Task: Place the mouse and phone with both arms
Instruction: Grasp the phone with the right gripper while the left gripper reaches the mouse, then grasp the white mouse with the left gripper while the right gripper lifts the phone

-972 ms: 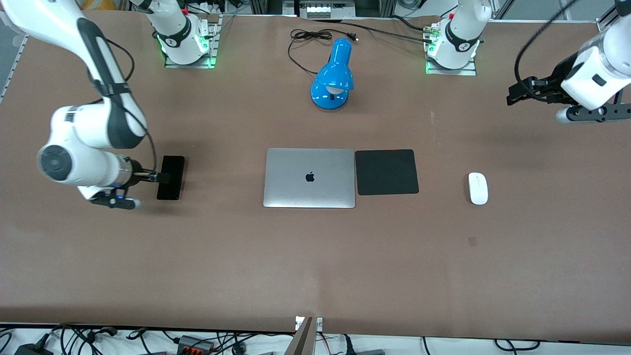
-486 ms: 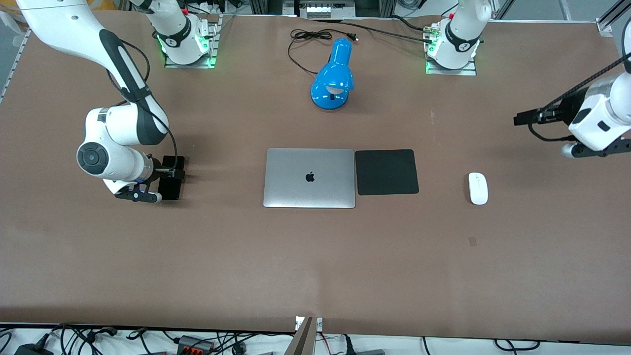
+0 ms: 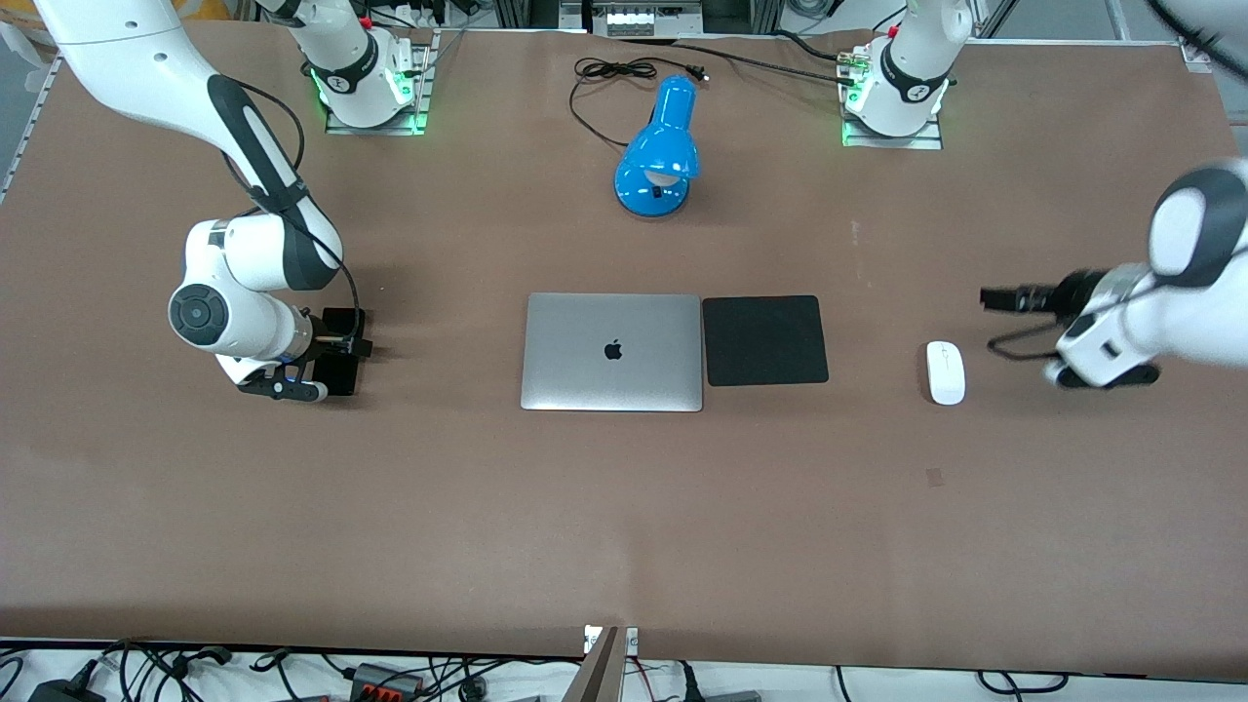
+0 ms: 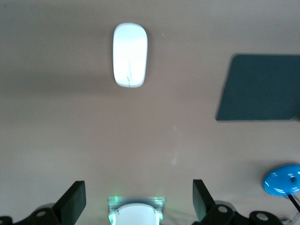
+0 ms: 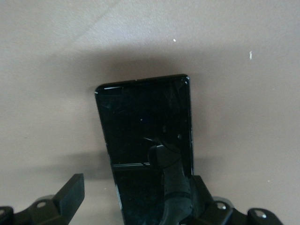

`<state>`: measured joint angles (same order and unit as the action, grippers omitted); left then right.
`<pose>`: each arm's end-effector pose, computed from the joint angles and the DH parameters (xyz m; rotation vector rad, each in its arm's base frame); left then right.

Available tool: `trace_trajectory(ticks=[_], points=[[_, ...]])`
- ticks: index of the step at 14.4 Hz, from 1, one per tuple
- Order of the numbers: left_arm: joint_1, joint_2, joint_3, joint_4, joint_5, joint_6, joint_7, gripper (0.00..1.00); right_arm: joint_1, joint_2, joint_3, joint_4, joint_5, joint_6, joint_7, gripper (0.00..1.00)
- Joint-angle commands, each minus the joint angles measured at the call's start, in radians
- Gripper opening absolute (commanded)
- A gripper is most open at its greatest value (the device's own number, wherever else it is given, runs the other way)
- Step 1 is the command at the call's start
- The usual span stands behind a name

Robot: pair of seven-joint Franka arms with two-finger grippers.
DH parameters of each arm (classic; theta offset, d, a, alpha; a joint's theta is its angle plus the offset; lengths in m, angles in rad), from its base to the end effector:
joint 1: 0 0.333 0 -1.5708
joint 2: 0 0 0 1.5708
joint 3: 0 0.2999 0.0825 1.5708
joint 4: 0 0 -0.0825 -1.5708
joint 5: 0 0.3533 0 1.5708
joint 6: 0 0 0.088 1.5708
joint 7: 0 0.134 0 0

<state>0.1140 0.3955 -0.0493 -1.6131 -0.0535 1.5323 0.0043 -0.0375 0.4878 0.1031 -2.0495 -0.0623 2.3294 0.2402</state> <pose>0.5626 0.0315 0.3440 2.9667 0.1046 -0.7159 0.5399 0.0347 0.1674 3.0960 -0.2079 -0.3165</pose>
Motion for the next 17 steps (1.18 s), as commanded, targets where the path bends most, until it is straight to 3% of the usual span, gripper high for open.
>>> trace_trajectory(ticks=[1,3,9,12,17], points=[[0.013,0.009,-0.006,-0.132,0.035,0.224,0.08,1.0,-0.012,-0.003,0.003,-0.024,-0.017,0.036,0.014,1.0],[0.013,0.002,-0.006,-0.217,0.035,0.375,0.124,1.0,-0.012,0.0,0.003,-0.026,-0.017,0.039,0.014,1.0],[0.018,0.034,-0.006,-0.35,0.035,0.737,0.2,1.0,-0.013,0.011,0.001,-0.026,-0.017,0.047,0.014,1.0],[0.015,0.078,-0.006,-0.357,0.035,0.821,0.213,1.0,-0.027,0.011,0.001,-0.047,-0.017,0.083,0.007,1.0],[0.01,0.108,-0.014,-0.376,0.035,0.825,0.227,1.0,-0.03,0.018,0.001,-0.054,-0.017,0.096,0.005,1.0]])
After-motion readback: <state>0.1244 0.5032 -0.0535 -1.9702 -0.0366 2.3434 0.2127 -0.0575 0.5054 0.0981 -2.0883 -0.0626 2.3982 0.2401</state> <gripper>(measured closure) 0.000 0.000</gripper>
